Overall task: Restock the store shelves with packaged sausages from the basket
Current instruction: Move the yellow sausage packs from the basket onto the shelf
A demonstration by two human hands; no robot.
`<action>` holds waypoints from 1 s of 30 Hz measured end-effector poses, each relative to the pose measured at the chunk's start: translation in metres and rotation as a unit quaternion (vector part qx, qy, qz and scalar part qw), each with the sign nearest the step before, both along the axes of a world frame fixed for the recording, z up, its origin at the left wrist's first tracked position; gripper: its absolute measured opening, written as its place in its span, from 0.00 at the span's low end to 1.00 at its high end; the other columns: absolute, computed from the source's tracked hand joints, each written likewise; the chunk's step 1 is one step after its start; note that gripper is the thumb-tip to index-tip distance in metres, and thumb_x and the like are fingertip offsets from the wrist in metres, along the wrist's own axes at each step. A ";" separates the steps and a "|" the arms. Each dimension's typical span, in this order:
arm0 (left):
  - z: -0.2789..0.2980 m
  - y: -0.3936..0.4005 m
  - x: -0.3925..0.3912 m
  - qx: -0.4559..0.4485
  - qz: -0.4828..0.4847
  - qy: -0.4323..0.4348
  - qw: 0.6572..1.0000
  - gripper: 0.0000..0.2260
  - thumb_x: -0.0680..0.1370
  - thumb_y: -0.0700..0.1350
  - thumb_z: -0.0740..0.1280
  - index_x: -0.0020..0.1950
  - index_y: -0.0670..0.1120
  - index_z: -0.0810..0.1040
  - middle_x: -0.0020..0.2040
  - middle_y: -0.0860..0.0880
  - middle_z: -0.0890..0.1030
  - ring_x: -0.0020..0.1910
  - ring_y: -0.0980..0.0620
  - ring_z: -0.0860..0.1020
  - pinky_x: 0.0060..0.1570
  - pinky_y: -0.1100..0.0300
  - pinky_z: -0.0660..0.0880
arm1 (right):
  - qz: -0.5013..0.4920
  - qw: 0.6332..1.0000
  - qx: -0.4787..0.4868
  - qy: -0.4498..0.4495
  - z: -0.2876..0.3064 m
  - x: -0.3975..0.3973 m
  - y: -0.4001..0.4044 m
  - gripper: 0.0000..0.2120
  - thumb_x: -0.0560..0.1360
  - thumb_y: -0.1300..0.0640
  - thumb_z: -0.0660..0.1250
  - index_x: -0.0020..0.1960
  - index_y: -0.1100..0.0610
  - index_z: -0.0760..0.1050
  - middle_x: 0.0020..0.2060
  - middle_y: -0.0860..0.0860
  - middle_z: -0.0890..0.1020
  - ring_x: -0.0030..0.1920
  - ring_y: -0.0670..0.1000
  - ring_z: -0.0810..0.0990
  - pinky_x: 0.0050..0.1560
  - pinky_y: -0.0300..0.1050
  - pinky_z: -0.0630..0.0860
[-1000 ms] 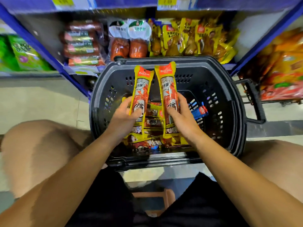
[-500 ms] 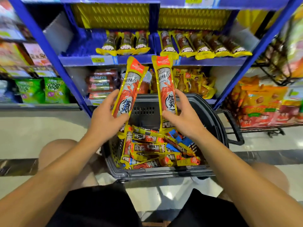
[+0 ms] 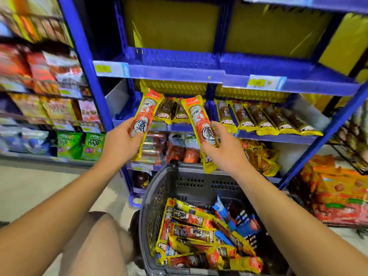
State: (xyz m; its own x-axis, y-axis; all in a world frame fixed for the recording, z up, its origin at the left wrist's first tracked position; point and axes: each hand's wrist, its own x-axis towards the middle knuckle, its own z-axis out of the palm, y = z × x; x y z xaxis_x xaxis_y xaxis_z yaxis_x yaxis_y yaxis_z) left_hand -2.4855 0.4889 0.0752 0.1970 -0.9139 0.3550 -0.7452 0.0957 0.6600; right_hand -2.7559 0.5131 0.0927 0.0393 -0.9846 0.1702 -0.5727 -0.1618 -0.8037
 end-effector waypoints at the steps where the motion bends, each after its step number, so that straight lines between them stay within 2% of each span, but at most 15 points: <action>1: 0.003 -0.011 0.004 0.005 0.007 -0.010 1.000 0.18 0.77 0.48 0.66 0.66 0.50 0.77 0.55 0.40 0.83 0.53 0.38 0.79 0.50 0.51 0.73 | 0.000 1.000 -0.006 0.010 0.002 0.003 -0.007 0.29 0.74 0.53 0.68 0.73 0.45 0.63 0.58 0.44 0.74 0.50 0.45 0.77 0.44 0.42 0.75; 5: 0.011 -0.055 0.016 0.050 0.050 -0.027 0.997 0.15 0.76 0.49 0.67 0.61 0.47 0.80 0.55 0.41 0.83 0.54 0.36 0.78 0.49 0.50 0.73 | -0.014 0.996 -0.033 0.079 0.004 0.016 -0.037 0.29 0.73 0.52 0.70 0.72 0.49 0.66 0.58 0.50 0.78 0.51 0.51 0.79 0.47 0.48 0.77; 9: 0.012 -0.094 0.017 0.100 0.053 -0.030 0.993 0.11 0.77 0.51 0.66 0.50 0.45 0.80 0.47 0.41 0.82 0.50 0.36 0.78 0.43 0.52 0.70 | -0.036 0.991 -0.043 0.124 0.001 0.029 -0.058 0.29 0.72 0.51 0.70 0.71 0.50 0.67 0.56 0.51 0.78 0.49 0.52 0.77 0.45 0.45 0.73; 11: 0.010 -0.109 0.017 0.117 0.060 -0.026 0.991 0.11 0.77 0.51 0.66 0.48 0.44 0.79 0.49 0.39 0.82 0.49 0.37 0.77 0.43 0.53 0.71 | -0.042 0.990 -0.046 0.125 -0.001 0.034 -0.064 0.30 0.71 0.51 0.70 0.72 0.51 0.66 0.57 0.51 0.78 0.48 0.51 0.77 0.45 0.44 0.74; 14: 0.009 -0.121 0.018 0.145 0.076 -0.012 0.986 0.17 0.77 0.54 0.65 0.57 0.42 0.78 0.56 0.38 0.81 0.57 0.35 0.76 0.57 0.46 0.74 | -0.039 0.991 -0.040 0.118 -0.003 0.038 -0.067 0.31 0.71 0.51 0.70 0.71 0.51 0.65 0.57 0.51 0.77 0.49 0.52 0.78 0.45 0.46 0.77; 17: 0.008 -0.117 0.025 0.160 0.049 -0.013 0.986 0.21 0.76 0.58 0.65 0.62 0.46 0.78 0.59 0.41 0.80 0.60 0.37 0.75 0.62 0.42 0.72 | -0.040 0.992 -0.044 0.109 -0.006 0.039 -0.068 0.29 0.71 0.51 0.70 0.70 0.50 0.66 0.57 0.51 0.77 0.48 0.53 0.79 0.45 0.49 0.79; 21: 0.000 -0.096 0.043 0.123 -0.013 -0.018 0.992 0.23 0.76 0.55 0.68 0.70 0.52 0.74 0.69 0.48 0.76 0.68 0.44 0.73 0.67 0.49 0.69 | -0.046 0.995 -0.045 0.075 -0.009 0.045 -0.069 0.27 0.71 0.52 0.70 0.69 0.50 0.67 0.57 0.49 0.77 0.50 0.53 0.80 0.48 0.54 0.80; 23: -0.002 -0.091 0.047 0.106 -0.035 -0.011 0.994 0.23 0.77 0.55 0.67 0.71 0.52 0.73 0.69 0.47 0.76 0.68 0.45 0.73 0.66 0.51 0.68 | -0.046 0.996 -0.045 0.060 -0.011 0.050 -0.070 0.26 0.72 0.52 0.70 0.68 0.50 0.68 0.58 0.49 0.77 0.52 0.53 0.79 0.50 0.55 0.80; 25: -0.003 -0.092 0.049 0.110 -0.056 -0.006 0.992 0.24 0.76 0.57 0.60 0.71 0.54 0.73 0.68 0.45 0.77 0.67 0.43 0.72 0.67 0.50 0.69 | -0.042 0.997 -0.040 0.055 -0.012 0.053 -0.070 0.26 0.72 0.52 0.70 0.68 0.50 0.68 0.59 0.49 0.77 0.52 0.53 0.79 0.50 0.55 0.80; 27: -0.006 -0.095 0.052 0.118 -0.067 -0.044 0.990 0.24 0.77 0.53 0.56 0.73 0.56 0.71 0.64 0.42 0.77 0.67 0.40 0.71 0.67 0.46 0.67 | -0.041 0.997 -0.039 0.057 -0.015 0.053 -0.070 0.27 0.71 0.51 0.70 0.69 0.50 0.67 0.60 0.49 0.77 0.53 0.52 0.79 0.50 0.55 0.80; 30: -0.014 -0.098 0.055 0.103 -0.071 -0.104 0.987 0.21 0.82 0.50 0.57 0.75 0.57 0.66 0.59 0.40 0.76 0.67 0.39 0.69 0.65 0.43 0.67 | -0.040 0.997 -0.041 0.058 -0.016 0.051 -0.070 0.29 0.71 0.50 0.71 0.69 0.51 0.67 0.60 0.50 0.77 0.54 0.52 0.79 0.50 0.55 0.80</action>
